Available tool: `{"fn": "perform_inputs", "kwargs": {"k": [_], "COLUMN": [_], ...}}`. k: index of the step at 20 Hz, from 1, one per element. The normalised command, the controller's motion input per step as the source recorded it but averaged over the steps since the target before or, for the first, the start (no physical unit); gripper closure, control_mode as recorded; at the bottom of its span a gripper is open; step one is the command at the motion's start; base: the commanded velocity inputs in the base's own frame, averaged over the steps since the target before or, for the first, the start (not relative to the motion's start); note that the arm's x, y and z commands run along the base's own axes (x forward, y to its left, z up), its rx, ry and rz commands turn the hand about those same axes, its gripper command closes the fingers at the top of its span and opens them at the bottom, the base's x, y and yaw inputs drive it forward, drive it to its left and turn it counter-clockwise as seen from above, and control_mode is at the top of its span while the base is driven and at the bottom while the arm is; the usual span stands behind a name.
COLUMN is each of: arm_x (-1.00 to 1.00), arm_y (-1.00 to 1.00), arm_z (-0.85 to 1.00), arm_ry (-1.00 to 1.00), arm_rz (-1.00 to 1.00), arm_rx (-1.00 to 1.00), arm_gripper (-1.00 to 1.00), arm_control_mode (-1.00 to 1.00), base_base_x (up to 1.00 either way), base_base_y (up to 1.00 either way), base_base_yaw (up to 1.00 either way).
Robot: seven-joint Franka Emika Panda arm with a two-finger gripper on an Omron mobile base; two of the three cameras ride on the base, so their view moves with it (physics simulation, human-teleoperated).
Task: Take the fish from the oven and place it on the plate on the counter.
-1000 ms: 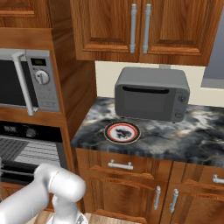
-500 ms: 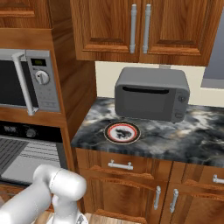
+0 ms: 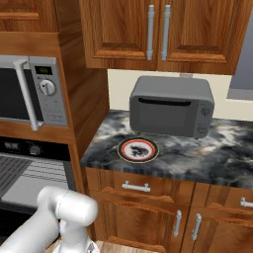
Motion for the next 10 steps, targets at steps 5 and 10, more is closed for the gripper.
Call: {"fn": "perform_inputs", "kwargs": {"k": [5,10], "arm_x": [-0.12,-0.18], "arm_y": [0.00,0.00], "arm_z": [-0.16,0.00], "arm_ry": [0.03,-0.01], "arm_rz": [0.01,0.00], "arm_rx": [0.00,0.00], "arm_gripper": [1.00,-1.00], "arm_control_mode": [-1.00,-1.00], "base_base_x": [0.00,0.00], "base_base_y": [0.00,0.00], "base_base_yaw": [0.00,0.00]}}
